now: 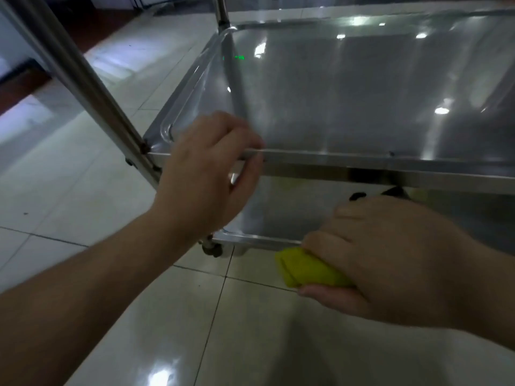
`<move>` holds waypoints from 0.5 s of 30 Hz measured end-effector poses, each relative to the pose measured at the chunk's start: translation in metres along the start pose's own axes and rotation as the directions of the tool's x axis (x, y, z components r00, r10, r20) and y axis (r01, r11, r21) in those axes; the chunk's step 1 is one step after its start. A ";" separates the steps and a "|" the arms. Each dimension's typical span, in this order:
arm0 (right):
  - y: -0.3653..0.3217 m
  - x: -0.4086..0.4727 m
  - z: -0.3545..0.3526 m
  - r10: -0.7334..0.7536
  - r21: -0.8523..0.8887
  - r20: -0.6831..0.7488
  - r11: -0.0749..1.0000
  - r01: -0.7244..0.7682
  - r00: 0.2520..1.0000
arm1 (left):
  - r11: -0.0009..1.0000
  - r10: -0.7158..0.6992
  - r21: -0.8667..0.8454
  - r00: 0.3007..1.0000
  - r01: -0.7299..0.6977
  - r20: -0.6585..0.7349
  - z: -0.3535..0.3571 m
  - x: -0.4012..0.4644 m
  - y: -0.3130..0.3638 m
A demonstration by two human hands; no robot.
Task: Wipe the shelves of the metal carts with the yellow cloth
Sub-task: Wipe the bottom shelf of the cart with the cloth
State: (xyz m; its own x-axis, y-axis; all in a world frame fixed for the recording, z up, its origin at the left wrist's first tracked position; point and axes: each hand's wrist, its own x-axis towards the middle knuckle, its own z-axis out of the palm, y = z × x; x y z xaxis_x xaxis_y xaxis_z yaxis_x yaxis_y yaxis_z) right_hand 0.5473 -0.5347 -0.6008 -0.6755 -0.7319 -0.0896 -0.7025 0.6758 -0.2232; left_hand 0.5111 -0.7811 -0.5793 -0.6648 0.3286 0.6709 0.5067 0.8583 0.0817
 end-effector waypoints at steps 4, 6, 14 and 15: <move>0.020 0.012 0.025 -0.057 -0.069 -0.012 0.996 0.056 0.998 | 0.977 0.169 -0.168 0.954 -0.130 0.246 0.011 -0.061 0.014; 0.035 0.030 0.044 0.086 -0.010 0.007 0.996 -0.086 0.996 | 0.977 0.105 -0.215 0.898 -0.012 0.428 0.030 -0.093 0.003; 0.063 0.104 0.122 0.422 0.283 -0.054 0.876 -0.391 0.905 | 0.789 -0.495 0.050 0.584 0.613 0.644 0.087 -0.189 -0.055; 0.060 0.112 0.131 0.426 0.273 -0.098 0.880 -0.388 0.899 | 0.722 -0.579 0.098 0.522 0.685 0.626 0.091 -0.195 -0.061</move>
State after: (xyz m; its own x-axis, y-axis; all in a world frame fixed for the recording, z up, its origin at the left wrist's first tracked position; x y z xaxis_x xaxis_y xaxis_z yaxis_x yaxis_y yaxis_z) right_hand 0.4588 -0.5880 -0.7515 -0.9290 -0.3613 -0.0807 -0.2955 0.8549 -0.4264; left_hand 0.5594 -0.8616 -0.7821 -0.9842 -0.0790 -0.1586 -0.1429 0.8834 0.4464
